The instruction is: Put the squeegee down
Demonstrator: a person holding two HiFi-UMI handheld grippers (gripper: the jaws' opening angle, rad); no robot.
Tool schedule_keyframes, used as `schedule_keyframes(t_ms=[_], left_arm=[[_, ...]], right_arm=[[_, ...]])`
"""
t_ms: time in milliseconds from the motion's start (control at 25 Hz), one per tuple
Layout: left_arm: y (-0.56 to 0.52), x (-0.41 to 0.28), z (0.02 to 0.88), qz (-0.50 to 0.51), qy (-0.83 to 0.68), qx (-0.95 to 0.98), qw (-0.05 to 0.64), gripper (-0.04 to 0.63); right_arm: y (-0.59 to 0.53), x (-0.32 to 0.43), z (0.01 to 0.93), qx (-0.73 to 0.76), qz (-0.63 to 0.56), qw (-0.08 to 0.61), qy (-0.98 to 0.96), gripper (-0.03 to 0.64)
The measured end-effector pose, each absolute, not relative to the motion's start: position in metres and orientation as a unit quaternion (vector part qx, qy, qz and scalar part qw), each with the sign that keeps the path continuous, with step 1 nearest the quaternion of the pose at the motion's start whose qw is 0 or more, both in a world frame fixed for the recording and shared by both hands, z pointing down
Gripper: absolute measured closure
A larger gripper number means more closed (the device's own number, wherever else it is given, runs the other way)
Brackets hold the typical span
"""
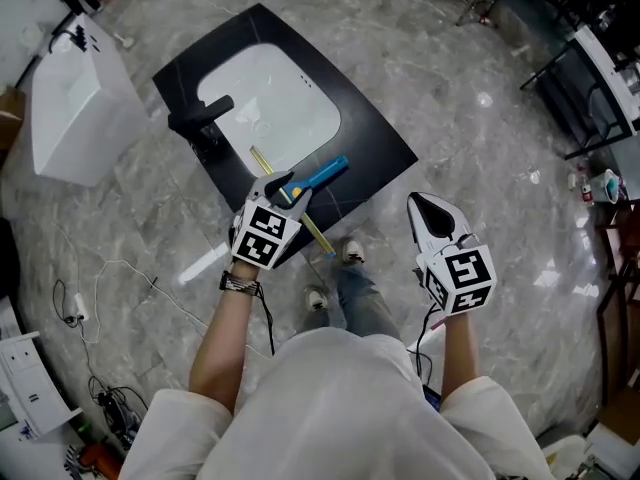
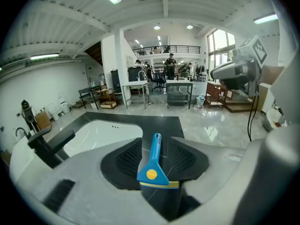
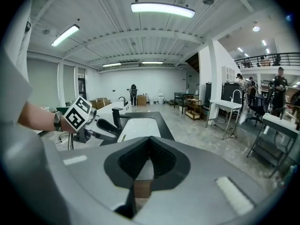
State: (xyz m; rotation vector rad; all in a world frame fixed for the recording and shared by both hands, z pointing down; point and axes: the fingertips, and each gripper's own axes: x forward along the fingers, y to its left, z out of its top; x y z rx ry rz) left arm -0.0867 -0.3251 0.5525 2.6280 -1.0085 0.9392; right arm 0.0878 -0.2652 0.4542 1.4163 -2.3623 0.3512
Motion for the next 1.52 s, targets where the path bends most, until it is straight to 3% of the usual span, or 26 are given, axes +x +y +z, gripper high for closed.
schedule_keyframes(t_ms=[720, 1520], left_arm=[[-0.217, -0.178, 0.404, 0.193, -0.424, 0.885, -0.006, 0.586], [-0.163, -0.207, 0.320, 0.141, -0.456, 0.877, -0.057, 0.588]], right_arm=[[-0.198, -0.004, 0.342, 0.478, 0.025, 0.148, -0.865, 0.612], [-0.150, -0.035, 0.305, 0.465, -0.043, 0.142, -0.873, 0.612]])
